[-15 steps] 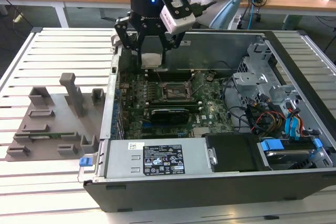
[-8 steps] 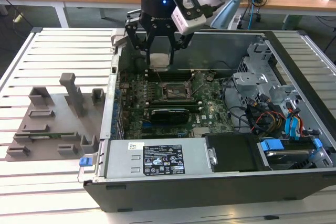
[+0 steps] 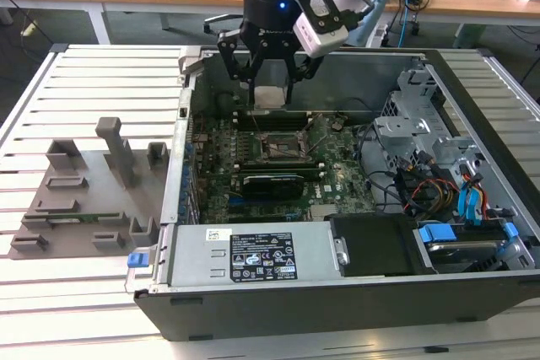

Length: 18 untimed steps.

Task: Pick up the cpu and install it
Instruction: 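Pick up the cpu and move it towards the insertion slot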

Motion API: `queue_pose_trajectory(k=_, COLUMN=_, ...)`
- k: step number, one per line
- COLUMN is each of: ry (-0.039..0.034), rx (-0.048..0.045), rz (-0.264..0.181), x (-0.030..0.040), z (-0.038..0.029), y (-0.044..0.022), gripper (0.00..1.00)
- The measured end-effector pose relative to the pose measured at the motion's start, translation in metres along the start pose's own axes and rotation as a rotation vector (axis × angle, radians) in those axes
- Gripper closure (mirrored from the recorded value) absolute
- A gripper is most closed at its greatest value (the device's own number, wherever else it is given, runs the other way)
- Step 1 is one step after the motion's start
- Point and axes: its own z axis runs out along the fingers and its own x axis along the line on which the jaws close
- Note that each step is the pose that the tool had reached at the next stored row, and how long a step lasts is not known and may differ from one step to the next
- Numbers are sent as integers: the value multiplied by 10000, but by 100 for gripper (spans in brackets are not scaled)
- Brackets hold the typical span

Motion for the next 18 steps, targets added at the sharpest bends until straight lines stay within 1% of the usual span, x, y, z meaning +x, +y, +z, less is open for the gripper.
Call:
queue_pose_trajectory(k=1, ry=3, rx=0, rz=0, x=-31, z=7, y=8, gripper=45)
queue_pose_trajectory(k=3, ry=6, rx=0, rz=1, x=-69, z=16, y=18, gripper=45)
queue_pose_trajectory(k=5, ry=10, rx=0, rz=0, x=-132, z=32, y=38, gripper=45)
queue_pose_trajectory(k=12, ry=18, rx=0, rz=-1, x=-266, z=71, y=96, gripper=45)
queue_pose_trajectory(k=18, ry=21, rx=-1, rz=-1, x=-400, z=124, y=152, gripper=45)
